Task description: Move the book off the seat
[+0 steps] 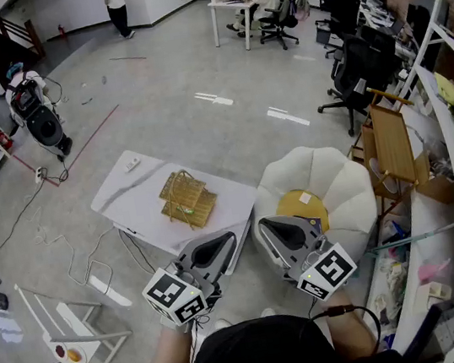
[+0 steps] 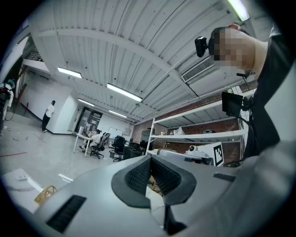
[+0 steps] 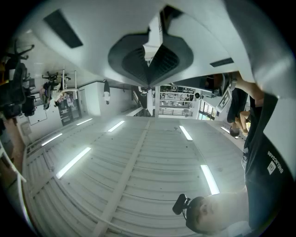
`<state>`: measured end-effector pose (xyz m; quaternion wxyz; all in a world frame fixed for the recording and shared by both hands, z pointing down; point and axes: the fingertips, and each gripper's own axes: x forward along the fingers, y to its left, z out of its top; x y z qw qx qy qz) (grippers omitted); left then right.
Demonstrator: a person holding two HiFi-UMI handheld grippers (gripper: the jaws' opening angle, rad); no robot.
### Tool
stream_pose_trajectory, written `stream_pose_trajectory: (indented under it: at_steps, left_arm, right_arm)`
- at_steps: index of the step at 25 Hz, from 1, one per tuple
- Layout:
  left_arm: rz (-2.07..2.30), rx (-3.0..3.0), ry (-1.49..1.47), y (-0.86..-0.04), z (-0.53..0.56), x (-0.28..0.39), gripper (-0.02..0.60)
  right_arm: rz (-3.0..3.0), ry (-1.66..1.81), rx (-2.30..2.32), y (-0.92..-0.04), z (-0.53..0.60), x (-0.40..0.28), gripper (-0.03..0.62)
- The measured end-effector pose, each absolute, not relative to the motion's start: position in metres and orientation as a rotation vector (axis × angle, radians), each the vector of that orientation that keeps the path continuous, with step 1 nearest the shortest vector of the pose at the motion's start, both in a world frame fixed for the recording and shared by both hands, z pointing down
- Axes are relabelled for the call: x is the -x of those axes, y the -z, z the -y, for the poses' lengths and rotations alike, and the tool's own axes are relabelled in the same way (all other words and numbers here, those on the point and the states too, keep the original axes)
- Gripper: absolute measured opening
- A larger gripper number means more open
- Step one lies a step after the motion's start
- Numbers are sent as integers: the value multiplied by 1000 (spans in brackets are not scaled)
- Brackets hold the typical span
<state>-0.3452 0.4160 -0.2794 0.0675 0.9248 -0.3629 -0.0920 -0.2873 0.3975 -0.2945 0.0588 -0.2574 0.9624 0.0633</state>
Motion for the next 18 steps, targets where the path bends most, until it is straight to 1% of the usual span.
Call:
stream_pose_trajectory:
  at_steps: [10,18]
  left_arm:
    - [1103,-2779,256,274,-408,337,5]
    - [1099,-2776,237,270,-394,307,5]
  right_arm:
    - [-2913,-166,789,288,-390,278,12]
    - [-2887,-121,806,286,-374,239,12]
